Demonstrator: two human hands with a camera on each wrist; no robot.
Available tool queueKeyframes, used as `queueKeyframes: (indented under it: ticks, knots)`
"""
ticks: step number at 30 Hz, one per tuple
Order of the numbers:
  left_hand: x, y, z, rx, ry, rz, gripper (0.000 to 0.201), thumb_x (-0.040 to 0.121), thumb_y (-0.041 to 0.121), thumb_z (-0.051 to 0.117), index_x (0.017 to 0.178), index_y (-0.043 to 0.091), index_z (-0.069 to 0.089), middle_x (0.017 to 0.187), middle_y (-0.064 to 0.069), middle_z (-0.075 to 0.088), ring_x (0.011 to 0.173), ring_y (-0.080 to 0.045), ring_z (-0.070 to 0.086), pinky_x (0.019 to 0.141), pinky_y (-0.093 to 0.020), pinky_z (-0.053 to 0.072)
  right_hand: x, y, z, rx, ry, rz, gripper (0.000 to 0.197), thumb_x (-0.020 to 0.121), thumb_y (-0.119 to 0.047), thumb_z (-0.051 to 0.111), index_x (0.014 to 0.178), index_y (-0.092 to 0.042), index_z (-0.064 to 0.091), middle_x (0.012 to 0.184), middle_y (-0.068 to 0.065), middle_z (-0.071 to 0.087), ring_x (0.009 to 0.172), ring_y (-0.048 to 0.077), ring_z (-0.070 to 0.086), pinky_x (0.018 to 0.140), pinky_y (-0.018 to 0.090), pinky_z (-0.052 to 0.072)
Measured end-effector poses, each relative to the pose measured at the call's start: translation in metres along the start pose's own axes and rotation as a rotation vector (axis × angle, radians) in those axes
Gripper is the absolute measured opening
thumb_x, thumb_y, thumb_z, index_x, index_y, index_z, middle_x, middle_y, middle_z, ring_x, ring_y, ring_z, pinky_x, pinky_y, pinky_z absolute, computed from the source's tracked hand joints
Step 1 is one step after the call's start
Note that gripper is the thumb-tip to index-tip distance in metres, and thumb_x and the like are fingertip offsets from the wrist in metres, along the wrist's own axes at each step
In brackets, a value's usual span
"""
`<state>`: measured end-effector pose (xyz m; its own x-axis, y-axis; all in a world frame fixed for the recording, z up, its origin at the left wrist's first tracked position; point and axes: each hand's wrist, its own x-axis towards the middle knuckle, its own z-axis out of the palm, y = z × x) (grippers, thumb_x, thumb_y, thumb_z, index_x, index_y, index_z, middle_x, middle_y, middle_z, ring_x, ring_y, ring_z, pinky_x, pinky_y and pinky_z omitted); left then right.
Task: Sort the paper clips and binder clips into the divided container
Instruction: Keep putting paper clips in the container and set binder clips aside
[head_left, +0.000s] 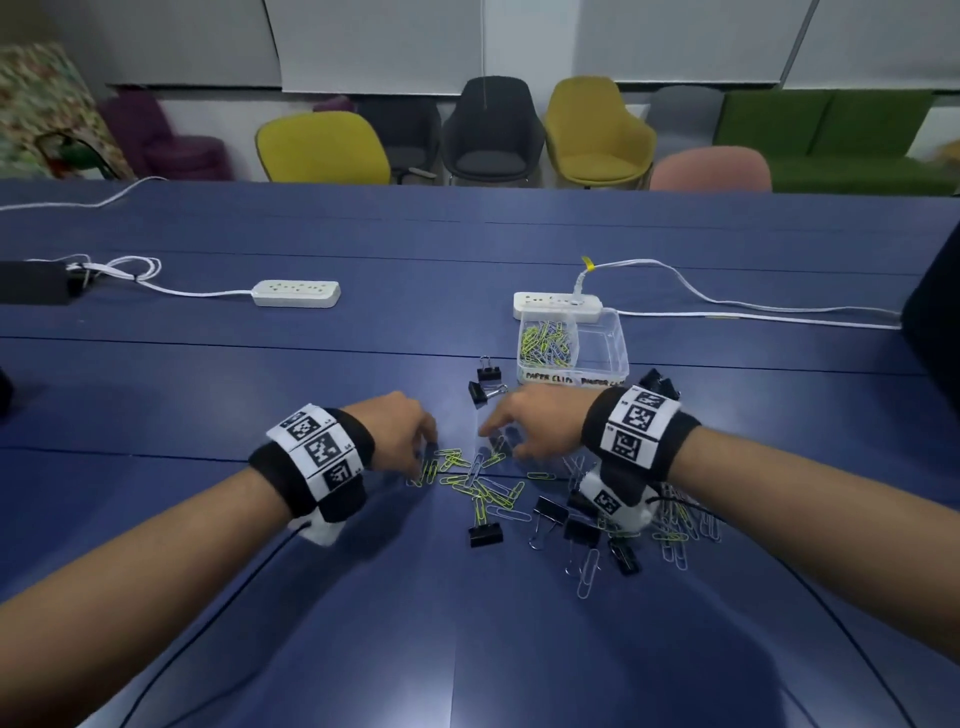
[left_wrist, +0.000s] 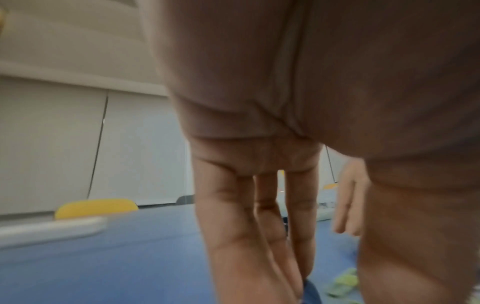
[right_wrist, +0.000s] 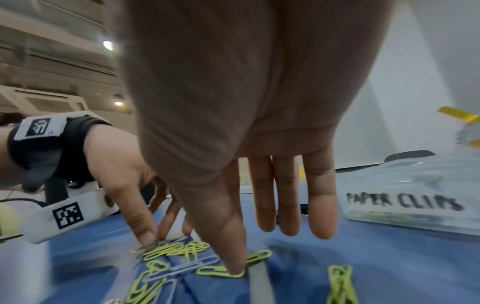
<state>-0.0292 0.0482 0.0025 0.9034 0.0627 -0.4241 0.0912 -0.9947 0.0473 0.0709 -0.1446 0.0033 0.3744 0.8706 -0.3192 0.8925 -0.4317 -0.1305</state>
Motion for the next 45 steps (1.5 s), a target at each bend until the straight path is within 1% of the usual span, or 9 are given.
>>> queueKeyframes:
  ticks: [5, 8, 15, 18, 23, 29, 34, 40, 45]
  knots:
    - [-0.002, 0.021, 0.006, -0.149, 0.047, 0.137, 0.038, 0.078, 0.022, 0.074, 0.114, 0.027, 0.066, 0.096, 0.009, 0.062, 0.087, -0.011, 0.055, 0.076, -0.022, 0.045, 0.006, -0.017, 0.01, -0.048, -0.052, -0.06, 0.047, 0.082, -0.02, 0.064, 0.129, -0.023, 0.06, 0.118, 0.008, 0.057, 0.107, 0.024, 0.056, 0.092, 0.036, 0.049]
    - [-0.002, 0.015, 0.002, -0.156, 0.085, 0.153, 0.046, 0.082, 0.024, 0.071, 0.126, 0.023, 0.06, 0.117, 0.007, 0.063, 0.086, -0.008, 0.05, 0.078, -0.019, 0.04, 0.004, -0.017, 0.011, -0.043, -0.038, -0.045, 0.049, 0.084, -0.024, 0.063, 0.133, -0.022, 0.056, 0.118, 0.008, 0.055, 0.107, 0.025, 0.056, 0.088, 0.033, 0.049]
    - [0.0, 0.006, 0.015, -0.126, 0.009, 0.153, 0.077, 0.06, 0.06, 0.081, 0.125, 0.029, 0.056, 0.107, 0.006, 0.054, 0.095, -0.014, 0.053, 0.086, -0.029, 0.048, -0.004, -0.019, 0.017, -0.101, -0.067, -0.015, 0.076, 0.07, -0.057, 0.075, 0.134, -0.021, 0.054, 0.123, 0.007, 0.05, 0.107, 0.026, 0.055, 0.087, 0.039, 0.051]
    - [0.005, 0.009, 0.02, -0.153, 0.043, 0.17, 0.078, 0.06, 0.056, 0.083, 0.127, 0.031, 0.054, 0.103, 0.006, 0.053, 0.095, -0.013, 0.051, 0.086, -0.032, 0.048, -0.006, -0.022, 0.017, -0.087, -0.056, -0.028, 0.059, 0.077, -0.049, 0.073, 0.129, -0.023, 0.06, 0.117, 0.006, 0.052, 0.104, 0.023, 0.054, 0.076, 0.028, 0.042]
    - [0.008, 0.013, 0.019, -0.246, 0.102, 0.188, 0.04, 0.071, 0.035, 0.082, 0.107, 0.025, 0.068, 0.091, 0.007, 0.069, 0.085, -0.014, 0.062, 0.076, -0.028, 0.052, -0.008, -0.023, 0.018, -0.008, 0.047, 0.006, 0.018, 0.085, -0.023, 0.065, 0.1, -0.018, 0.073, 0.09, 0.002, 0.06, 0.093, 0.022, 0.061, 0.065, 0.025, 0.035]
    - [0.006, 0.015, 0.022, -0.196, 0.141, 0.198, 0.035, 0.077, 0.036, 0.076, 0.109, 0.026, 0.068, 0.088, 0.01, 0.071, 0.083, -0.011, 0.063, 0.077, -0.031, 0.055, -0.01, -0.02, 0.016, 0.011, 0.066, 0.008, 0.017, 0.081, -0.012, 0.057, 0.093, -0.014, 0.069, 0.085, 0.003, 0.063, 0.074, 0.016, 0.044, 0.064, 0.024, 0.036]
    - [0.006, 0.022, 0.026, -0.147, 0.159, 0.227, 0.06, 0.071, 0.062, 0.071, 0.121, 0.03, 0.061, 0.1, 0.006, 0.063, 0.094, -0.015, 0.058, 0.083, -0.032, 0.051, -0.01, -0.008, 0.005, 0.133, 0.09, 0.056, 0.014, 0.077, -0.011, 0.066, 0.09, -0.013, 0.072, 0.072, -0.007, 0.06, 0.068, 0.012, 0.056, 0.062, 0.02, 0.045]
    - [0.009, 0.034, 0.021, -0.208, 0.192, 0.237, 0.015, 0.08, 0.031, 0.071, 0.092, 0.021, 0.073, 0.089, 0.003, 0.072, 0.083, -0.017, 0.064, 0.076, -0.031, 0.054, -0.014, 0.018, -0.011, 0.24, 0.159, 0.146, 0.007, 0.075, -0.011, 0.071, 0.08, -0.016, 0.072, 0.068, -0.008, 0.063, 0.062, 0.005, 0.058, 0.06, 0.017, 0.046]
    - [0.015, 0.044, 0.016, -0.188, 0.213, 0.238, 0.009, 0.08, 0.018, 0.067, 0.088, 0.018, 0.072, 0.083, 0.003, 0.072, 0.072, -0.011, 0.061, 0.071, -0.022, 0.052, -0.015, 0.036, -0.021, 0.361, 0.233, 0.23, 0.008, 0.076, -0.006, 0.07, 0.08, -0.012, 0.071, 0.065, -0.007, 0.064, 0.049, 0.001, 0.056, 0.056, 0.019, 0.051]
